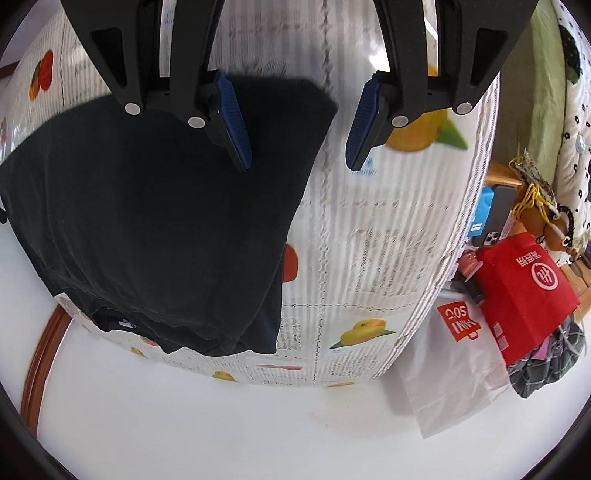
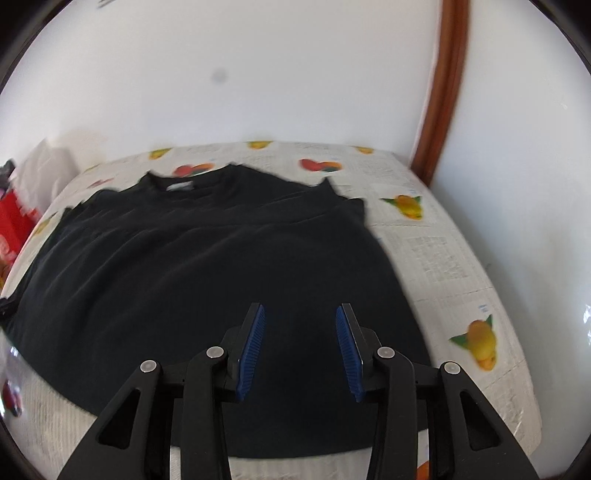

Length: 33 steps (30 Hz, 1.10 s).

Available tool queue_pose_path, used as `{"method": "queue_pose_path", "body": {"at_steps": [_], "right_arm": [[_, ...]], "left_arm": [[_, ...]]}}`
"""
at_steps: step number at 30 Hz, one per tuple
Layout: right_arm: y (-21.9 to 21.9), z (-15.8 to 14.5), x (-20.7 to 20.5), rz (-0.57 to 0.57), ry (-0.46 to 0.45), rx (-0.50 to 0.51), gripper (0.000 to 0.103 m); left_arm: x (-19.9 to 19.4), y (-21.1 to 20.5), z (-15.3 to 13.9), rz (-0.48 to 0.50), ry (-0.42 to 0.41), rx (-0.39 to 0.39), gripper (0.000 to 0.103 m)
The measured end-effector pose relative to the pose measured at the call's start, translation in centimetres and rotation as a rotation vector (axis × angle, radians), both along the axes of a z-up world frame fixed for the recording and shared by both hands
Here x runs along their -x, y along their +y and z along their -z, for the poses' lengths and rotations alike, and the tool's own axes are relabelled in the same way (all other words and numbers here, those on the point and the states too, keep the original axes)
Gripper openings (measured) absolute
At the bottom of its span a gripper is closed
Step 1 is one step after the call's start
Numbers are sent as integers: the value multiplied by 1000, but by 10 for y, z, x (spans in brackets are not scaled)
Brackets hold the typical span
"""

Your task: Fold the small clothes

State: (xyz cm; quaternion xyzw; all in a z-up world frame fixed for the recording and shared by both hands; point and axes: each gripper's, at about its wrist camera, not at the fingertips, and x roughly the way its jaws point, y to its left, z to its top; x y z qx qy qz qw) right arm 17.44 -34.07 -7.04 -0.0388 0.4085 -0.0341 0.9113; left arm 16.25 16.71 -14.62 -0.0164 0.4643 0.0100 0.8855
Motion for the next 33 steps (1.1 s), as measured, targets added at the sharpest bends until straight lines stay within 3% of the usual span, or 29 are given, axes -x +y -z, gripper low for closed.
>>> {"method": "queue_pose_path", "body": {"at_steps": [8,12,18,22,25,28,33], "right_arm": [[85,6,26,-131,12,-30,47],[137,15,31,-211,27,-48,50],[223,19,36,-383,19,-29,56],[278,35,42,-518,67,-42,56],[322,55,49,-615,95,44,56],[356,64,58,-668,34,190,56],[393,67,52,-739,12,226,56]], "left_arm": [[44,14,2,7,-12,23,57],[59,29,15,-21,25,-7,55],[87,50,10,8,-7,45,60],[96,61,13,5,-11,91,62],[100,70,17,6,-16,167,64],[102,75,17,8,-26,197,64],[101,79,17,4,-31,222,65]]}}
